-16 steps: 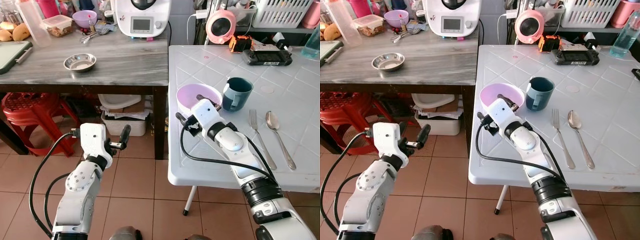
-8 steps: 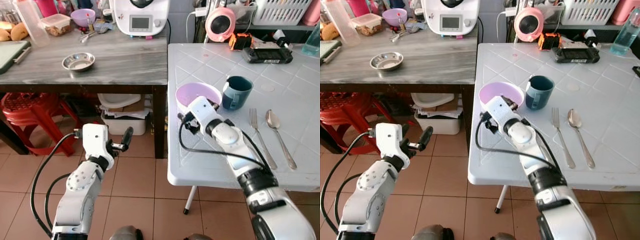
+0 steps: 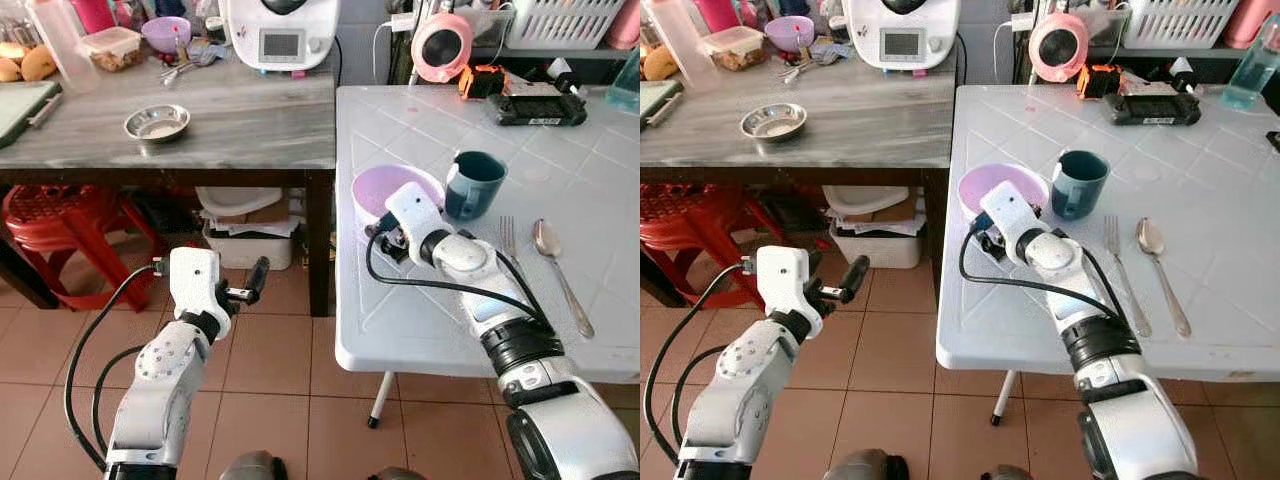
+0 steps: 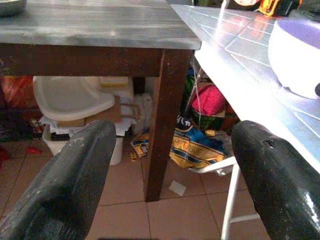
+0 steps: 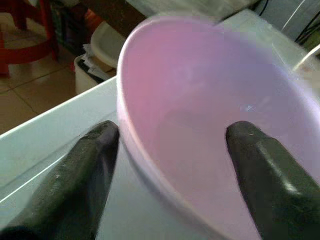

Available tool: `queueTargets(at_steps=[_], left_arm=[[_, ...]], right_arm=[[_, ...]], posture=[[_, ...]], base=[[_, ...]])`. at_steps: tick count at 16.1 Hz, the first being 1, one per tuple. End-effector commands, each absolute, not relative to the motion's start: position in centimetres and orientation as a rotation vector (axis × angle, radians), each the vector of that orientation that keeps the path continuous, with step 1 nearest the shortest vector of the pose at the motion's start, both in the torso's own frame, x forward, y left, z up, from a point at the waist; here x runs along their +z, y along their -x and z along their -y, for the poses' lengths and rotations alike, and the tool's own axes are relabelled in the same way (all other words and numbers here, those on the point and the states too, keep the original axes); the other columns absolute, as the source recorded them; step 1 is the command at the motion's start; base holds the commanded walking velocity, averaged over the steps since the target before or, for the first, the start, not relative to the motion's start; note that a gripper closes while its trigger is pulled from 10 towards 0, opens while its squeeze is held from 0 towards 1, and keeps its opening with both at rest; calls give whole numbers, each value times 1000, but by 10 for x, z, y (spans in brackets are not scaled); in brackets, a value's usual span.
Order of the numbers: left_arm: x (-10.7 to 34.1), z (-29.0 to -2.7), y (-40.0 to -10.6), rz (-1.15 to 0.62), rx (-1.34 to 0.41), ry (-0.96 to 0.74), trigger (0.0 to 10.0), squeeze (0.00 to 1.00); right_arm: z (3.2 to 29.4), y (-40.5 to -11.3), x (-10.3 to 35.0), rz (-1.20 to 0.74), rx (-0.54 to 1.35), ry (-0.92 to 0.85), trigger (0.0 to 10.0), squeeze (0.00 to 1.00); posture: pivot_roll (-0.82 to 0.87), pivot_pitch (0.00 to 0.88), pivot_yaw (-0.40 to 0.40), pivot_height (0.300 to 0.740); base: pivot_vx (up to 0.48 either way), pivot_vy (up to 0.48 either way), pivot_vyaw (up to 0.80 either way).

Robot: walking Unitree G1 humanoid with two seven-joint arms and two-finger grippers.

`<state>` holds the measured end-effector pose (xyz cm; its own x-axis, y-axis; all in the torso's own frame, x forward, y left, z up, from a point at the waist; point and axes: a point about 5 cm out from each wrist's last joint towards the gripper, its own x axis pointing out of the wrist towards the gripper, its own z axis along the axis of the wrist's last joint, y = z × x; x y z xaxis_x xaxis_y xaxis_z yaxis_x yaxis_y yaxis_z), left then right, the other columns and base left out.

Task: Setting the table

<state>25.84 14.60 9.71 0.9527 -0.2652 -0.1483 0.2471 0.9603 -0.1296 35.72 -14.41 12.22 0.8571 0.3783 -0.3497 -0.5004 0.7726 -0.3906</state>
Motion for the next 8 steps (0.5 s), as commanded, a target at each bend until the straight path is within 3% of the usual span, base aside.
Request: queueTargets(at_steps=[1,8], left_arm=[[99,-146,-260,-170,-269,105,10000,0],[99,-147,-262,-177,-268,90,10000,0]], right_arm=[[146,-359,125,-272,482,462,0,0],[149,-354,119,-328,501,430,0,0]], posture=[[-7,10,54,740],[-9,6,55,740]], base=[[0,0,0],[0,0,0]])
